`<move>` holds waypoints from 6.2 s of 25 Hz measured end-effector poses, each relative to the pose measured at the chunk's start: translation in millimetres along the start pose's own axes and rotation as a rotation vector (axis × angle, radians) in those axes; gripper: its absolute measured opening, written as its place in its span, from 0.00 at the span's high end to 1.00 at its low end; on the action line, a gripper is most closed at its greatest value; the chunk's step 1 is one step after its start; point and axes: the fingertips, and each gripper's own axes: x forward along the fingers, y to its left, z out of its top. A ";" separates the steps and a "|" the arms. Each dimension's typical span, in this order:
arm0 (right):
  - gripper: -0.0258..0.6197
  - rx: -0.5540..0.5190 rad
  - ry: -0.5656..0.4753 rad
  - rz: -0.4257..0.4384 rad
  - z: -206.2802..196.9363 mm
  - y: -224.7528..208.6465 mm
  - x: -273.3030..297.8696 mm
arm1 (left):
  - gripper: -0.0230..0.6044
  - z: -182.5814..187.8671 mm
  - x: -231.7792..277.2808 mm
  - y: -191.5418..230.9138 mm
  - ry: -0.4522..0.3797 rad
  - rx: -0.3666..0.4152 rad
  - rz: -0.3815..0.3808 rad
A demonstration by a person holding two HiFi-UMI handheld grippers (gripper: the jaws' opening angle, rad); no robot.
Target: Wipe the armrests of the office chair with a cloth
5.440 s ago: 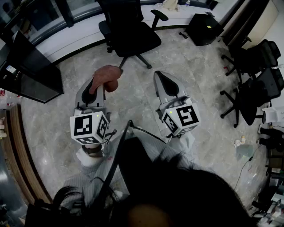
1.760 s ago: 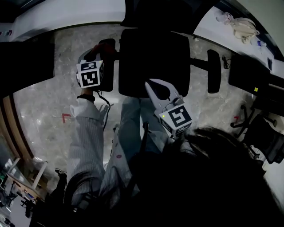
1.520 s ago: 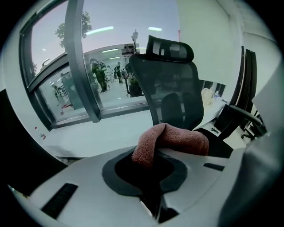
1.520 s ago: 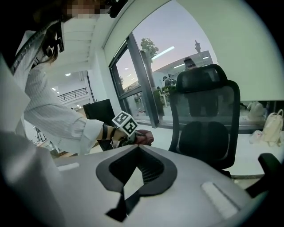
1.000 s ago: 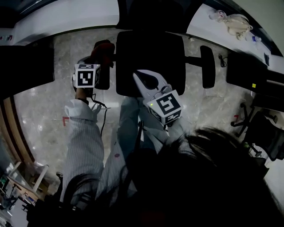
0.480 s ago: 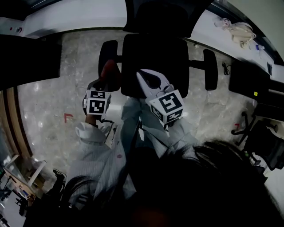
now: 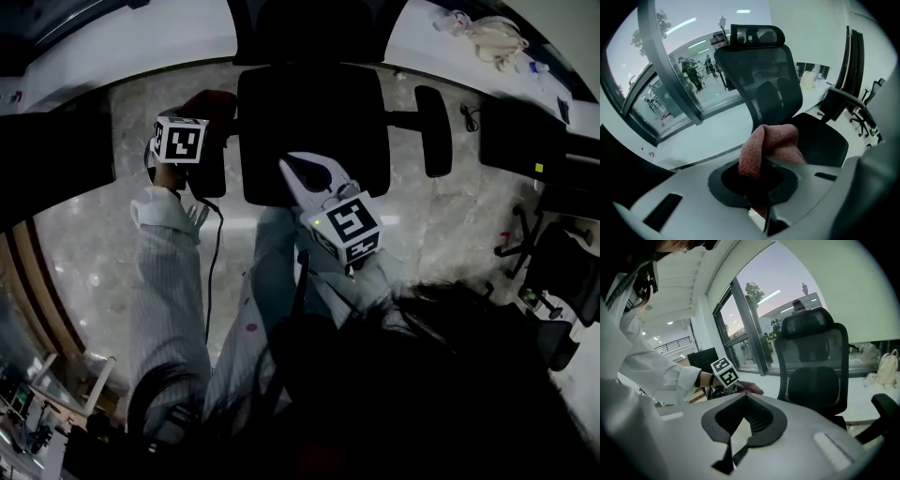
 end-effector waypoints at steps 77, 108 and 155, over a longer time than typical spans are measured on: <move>0.96 -0.098 -0.103 0.065 58.4 50.9 -50.4 | 0.92 -49.5 -179.2 -93.5 -0.272 -0.264 -0.139; 0.66 -0.923 -0.162 0.019 166.2 140.6 -139.6 | 0.92 91.7 -440.6 -179.3 -0.497 0.429 -0.253; 0.90 -0.219 -0.232 -0.147 83.1 -262.6 -485.5 | 0.96 291.4 -418.8 -466.5 -1.012 -0.235 -0.139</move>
